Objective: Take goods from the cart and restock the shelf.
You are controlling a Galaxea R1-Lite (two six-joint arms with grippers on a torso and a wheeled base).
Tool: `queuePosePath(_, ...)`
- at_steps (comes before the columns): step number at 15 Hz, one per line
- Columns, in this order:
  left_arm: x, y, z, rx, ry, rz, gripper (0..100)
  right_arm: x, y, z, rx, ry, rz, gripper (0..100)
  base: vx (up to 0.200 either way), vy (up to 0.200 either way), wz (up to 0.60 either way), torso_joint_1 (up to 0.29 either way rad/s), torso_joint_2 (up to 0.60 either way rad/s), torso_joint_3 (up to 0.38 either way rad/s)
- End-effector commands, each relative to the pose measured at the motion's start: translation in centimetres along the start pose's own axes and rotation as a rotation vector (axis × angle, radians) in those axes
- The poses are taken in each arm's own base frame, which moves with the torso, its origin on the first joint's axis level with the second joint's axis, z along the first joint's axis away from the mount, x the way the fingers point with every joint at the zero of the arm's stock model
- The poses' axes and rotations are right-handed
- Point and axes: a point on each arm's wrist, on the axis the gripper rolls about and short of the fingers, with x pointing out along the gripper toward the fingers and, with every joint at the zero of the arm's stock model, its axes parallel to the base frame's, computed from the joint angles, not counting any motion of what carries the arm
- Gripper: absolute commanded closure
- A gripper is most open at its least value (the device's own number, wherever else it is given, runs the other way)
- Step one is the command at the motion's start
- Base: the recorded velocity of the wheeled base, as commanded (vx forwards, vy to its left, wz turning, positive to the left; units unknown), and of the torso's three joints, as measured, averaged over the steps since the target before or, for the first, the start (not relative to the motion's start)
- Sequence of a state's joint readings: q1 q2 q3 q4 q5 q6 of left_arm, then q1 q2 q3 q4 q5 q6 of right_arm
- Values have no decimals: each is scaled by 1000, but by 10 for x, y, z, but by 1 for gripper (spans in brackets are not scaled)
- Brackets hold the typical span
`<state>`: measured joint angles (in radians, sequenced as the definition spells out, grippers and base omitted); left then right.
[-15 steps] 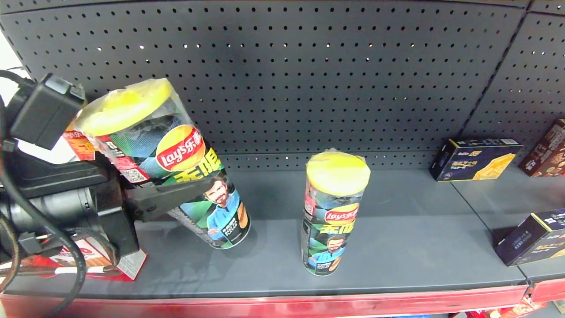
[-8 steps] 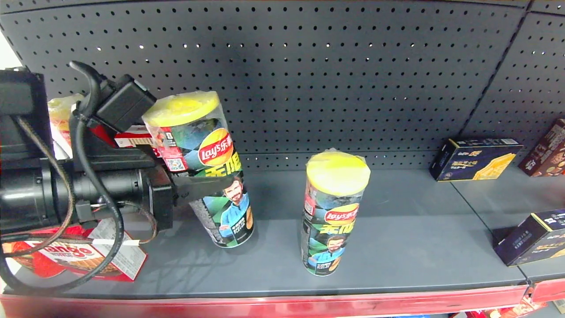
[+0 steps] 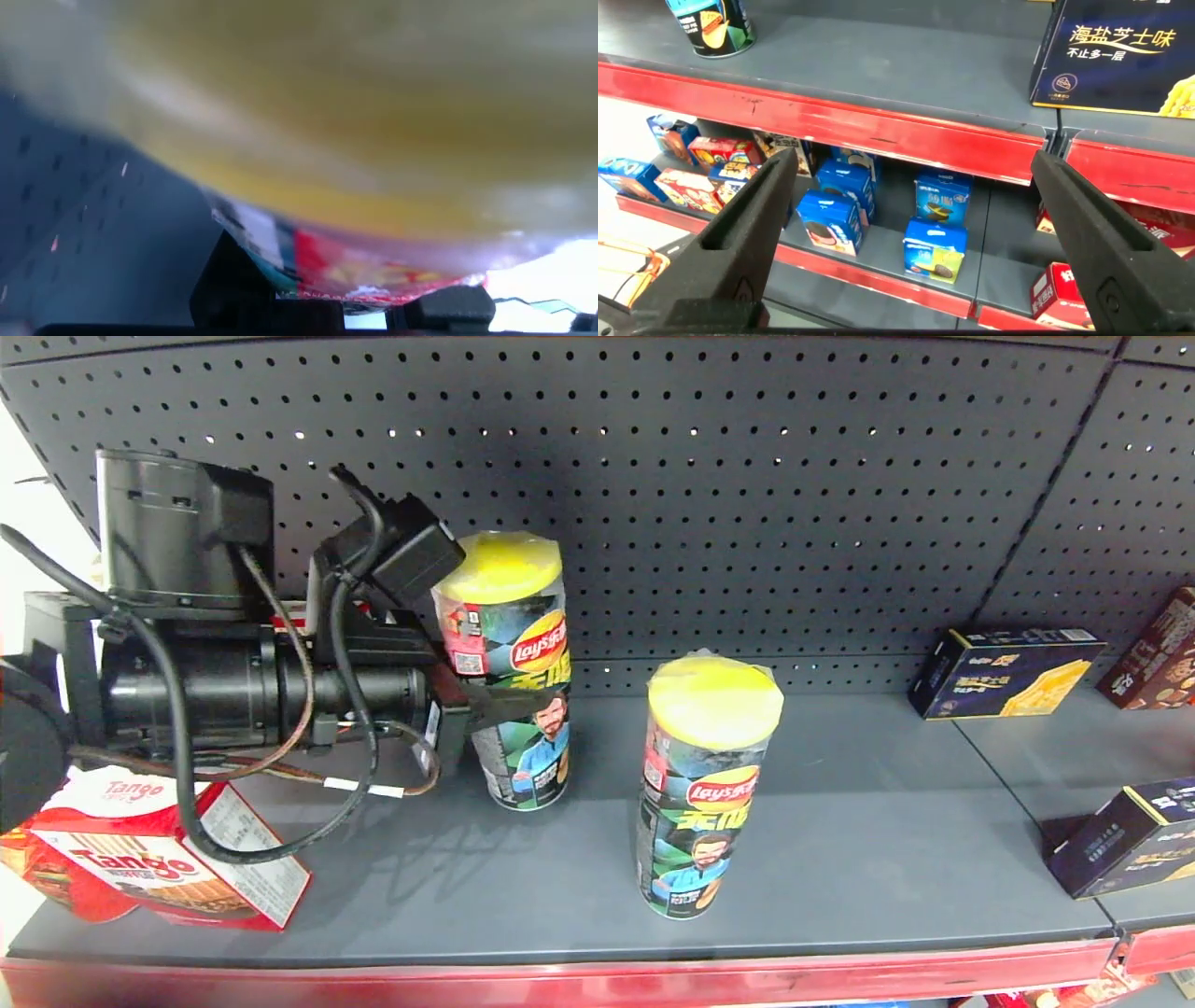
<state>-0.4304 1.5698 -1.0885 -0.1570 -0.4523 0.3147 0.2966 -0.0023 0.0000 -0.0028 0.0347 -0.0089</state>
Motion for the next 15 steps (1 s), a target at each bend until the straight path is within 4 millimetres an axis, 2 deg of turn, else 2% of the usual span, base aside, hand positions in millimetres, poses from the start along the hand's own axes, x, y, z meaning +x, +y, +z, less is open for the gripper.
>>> queuePosePath(1, 23, 11, -3, -4, 10, -16, 100, 0, 0, 0, 0, 2, 2, 0, 0, 0, 0, 0, 0, 0)
queuePosePath(11, 75, 36, 0, 1, 2, -22, 100, 0, 0, 0, 0, 2, 2, 0, 0, 0, 0, 0, 0, 0)
queuePosePath(15, 86, 38, -3, -5, 6, -30, 100, 0, 0, 0, 0, 2, 2, 0, 0, 0, 0, 0, 0, 0)
